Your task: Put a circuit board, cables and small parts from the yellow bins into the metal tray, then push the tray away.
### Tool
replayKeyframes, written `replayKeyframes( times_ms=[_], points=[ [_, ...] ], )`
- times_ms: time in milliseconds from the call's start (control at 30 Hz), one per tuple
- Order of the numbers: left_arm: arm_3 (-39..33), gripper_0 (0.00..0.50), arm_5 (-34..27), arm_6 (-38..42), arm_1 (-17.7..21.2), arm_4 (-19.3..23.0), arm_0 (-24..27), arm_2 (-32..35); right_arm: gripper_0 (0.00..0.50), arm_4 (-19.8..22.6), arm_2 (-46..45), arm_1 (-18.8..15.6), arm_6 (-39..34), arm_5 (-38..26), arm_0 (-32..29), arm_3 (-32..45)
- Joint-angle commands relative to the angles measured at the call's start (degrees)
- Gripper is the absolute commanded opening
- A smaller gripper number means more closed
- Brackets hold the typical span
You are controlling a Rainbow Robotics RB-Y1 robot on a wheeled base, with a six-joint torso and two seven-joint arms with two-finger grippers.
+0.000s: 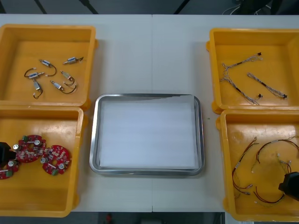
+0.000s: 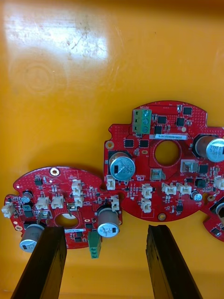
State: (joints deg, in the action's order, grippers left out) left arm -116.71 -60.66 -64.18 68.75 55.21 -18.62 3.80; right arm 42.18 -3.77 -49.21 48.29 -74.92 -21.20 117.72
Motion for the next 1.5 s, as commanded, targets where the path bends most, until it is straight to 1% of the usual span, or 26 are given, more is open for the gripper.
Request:
replayKeyframes(
  times_ms=[33,200,400,733,767,800,833,867,900,933,967,1233,1367,1500],
  points=[
    [0.17,0.5,0.45,-2.97,-0.46,-1.24,-1.68,-1.42,0.5,-2.19,1.66,2.01,-0.91,0.39,-0.95,-0.03],
    [0.17,0.5,2.21,-3.67,-0.46,-2.12,-2.56,-2.04,0.5,-2.9,2.36,2.72,-1.18,0.83,-0.95,-0.03],
    [0.17,0.5,2.56,-4.73,-0.46,-2.21,-3.35,-2.13,0.5,-2.81,2.45,3.51,-0.65,2.06,-0.95,-1.09],
    [0.52,0.5,4.32,-5.52,-0.46,-3.35,-4.41,-2.92,0.5,-2.37,2.71,3.51,-0.56,3.82,-0.69,-1.79],
    [0.61,0.5,4.85,-5.52,-0.46,-3.7,-4.32,-3.36,0.47,-2.28,2.71,3.51,-0.56,3.82,-0.77,-1.79],
    [0.7,0.5,5.11,-5.52,-0.46,-3.97,-4.32,-3.53,0.419,-2.28,2.71,3.51,-0.56,3.9,-0.69,-1.79],
    [0.7,0.5,5.81,-5.34,-0.46,-4.5,-4.32,-3.88,0.324,-2.19,2.71,3.51,-0.74,3.9,-0.69,-1.79],
    [0.7,0.5,5.99,-5.25,-0.46,-4.85,-4.32,-4.06,0.198,-2.02,2.71,3.6,-0.83,3.9,-0.69,-1.79],
    [0.79,0.5,5.99,-5.16,-0.46,-4.85,-4.23,-4.15,0.085,-1.93,2.71,3.6,-0.83,4.08,-0.69,-1.79],
    [0.7,0.5,5.99,-5.25,-0.46,-4.76,-4.23,-4.15,0.02,-1.84,2.71,3.6,-0.91,4.26,-0.69,-1.79],
    [0.79,0.5,5.99,-5.34,-0.46,-4.76,-4.23,-4.24,0.0,-1.66,2.71,3.6,-1.0,4.43,-0.69,-1.79],
    [1.14,0.5,7.05,-5.52,-0.46,-5.55,-4.05,-5.29,0.0,-1.4,2.1,3.51,-0.65,3.64,0.46,-1.79],
    [1.66,0.5,7.84,-5.69,-0.46,-6.43,-3.26,-5.99,0.0,-1.23,0.52,3.16,-0.04,0.48,2.48,-0.91],
    [2.02,0.5,7.84,-5.69,-0.46,-7.04,-2.74,-6.7,0.0,-0.96,-1.86,2.8,0.49,-4.45,5.03,1.46]
  ],
)
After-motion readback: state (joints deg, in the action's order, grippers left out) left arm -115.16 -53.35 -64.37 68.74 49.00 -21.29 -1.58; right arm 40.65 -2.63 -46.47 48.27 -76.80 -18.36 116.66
